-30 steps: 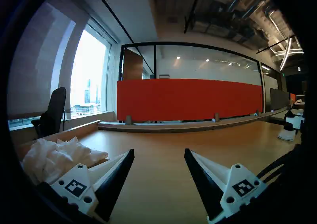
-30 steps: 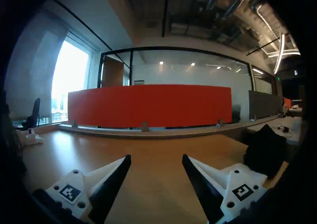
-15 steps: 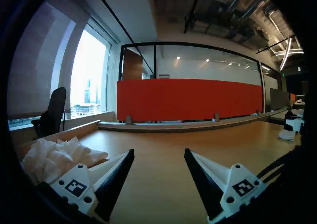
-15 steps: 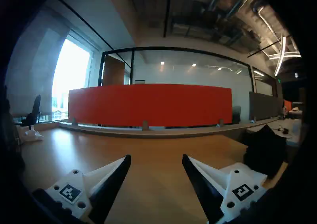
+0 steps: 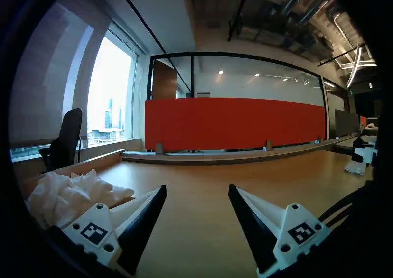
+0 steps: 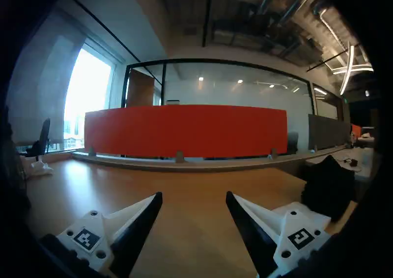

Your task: Fold towel

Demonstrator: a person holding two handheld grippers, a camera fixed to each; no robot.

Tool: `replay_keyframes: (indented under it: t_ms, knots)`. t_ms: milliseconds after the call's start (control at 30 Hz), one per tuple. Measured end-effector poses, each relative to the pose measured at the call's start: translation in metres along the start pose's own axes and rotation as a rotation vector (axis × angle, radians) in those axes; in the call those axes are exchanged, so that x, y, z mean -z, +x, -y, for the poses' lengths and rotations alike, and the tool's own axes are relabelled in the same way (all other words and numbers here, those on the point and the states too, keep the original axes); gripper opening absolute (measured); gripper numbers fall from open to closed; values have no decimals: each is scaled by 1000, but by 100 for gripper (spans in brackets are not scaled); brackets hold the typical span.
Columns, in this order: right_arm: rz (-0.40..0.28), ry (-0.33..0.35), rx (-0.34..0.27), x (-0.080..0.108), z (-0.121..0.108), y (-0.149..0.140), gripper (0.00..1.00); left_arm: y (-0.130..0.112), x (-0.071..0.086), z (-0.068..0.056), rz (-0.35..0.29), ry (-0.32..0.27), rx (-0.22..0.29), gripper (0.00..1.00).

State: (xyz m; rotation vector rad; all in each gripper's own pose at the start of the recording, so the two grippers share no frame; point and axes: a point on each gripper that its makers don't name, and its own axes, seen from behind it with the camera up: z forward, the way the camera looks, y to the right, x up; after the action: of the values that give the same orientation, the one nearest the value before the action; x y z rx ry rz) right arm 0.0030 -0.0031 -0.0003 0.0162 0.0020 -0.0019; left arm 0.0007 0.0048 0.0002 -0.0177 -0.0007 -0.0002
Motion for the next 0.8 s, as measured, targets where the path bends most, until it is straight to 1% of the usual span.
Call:
replay_keyframes:
  t_ms: [800]
  knots:
    - [2, -4, -1, 0, -2, -2, 100, 0, 0, 0, 0, 0, 0, 94]
